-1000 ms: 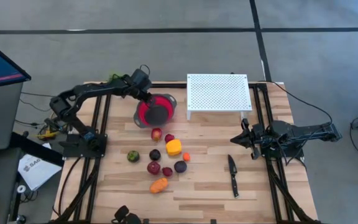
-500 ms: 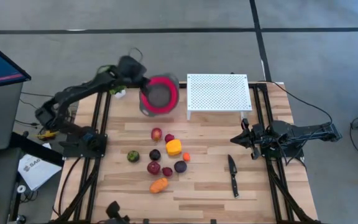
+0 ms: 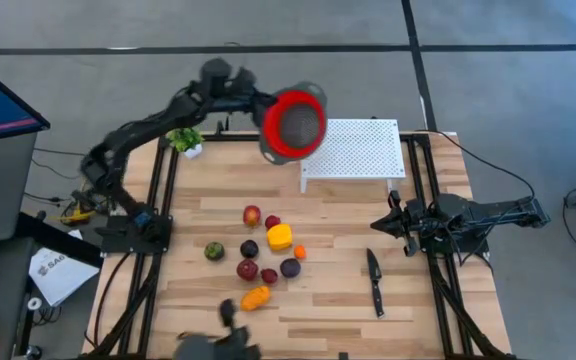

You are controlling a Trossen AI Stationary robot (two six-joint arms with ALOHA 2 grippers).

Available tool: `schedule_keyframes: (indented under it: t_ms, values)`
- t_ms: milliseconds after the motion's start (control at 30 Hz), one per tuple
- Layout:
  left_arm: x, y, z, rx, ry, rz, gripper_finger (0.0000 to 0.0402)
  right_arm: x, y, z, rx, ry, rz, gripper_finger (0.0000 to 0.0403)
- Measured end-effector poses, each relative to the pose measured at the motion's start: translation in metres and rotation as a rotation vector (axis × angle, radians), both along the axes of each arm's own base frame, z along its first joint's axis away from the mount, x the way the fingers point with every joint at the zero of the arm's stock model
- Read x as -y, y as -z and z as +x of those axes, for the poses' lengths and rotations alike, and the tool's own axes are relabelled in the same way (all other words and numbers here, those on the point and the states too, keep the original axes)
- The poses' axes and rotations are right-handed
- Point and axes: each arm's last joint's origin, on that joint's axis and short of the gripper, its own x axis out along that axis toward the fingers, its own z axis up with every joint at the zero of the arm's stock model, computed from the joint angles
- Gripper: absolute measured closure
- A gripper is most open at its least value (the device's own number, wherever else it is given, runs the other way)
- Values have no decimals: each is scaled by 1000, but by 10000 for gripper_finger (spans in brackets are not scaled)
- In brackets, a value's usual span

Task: Pick & Place Fruit
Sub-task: Put the red strainer bowl on the shelf

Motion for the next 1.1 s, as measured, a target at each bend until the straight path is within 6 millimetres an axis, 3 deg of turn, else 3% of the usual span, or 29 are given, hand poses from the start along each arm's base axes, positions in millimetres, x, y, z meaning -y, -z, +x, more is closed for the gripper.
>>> schedule_keyframes:
  t_ms: [167,367,800,1100]
  values:
    - [-29,12,36,7,2,-30,380,0,0,0,0,0,0,397]
    - [-46,22,52,42,51,-138,377,0,0,0,0,0,0,397]
    - [-46,28,54,-8,-11,-157,375,0,0,0,0,0,0,397]
    - [-31,29,66,-20,22,-157,369,0,0,0,1,0,0,397]
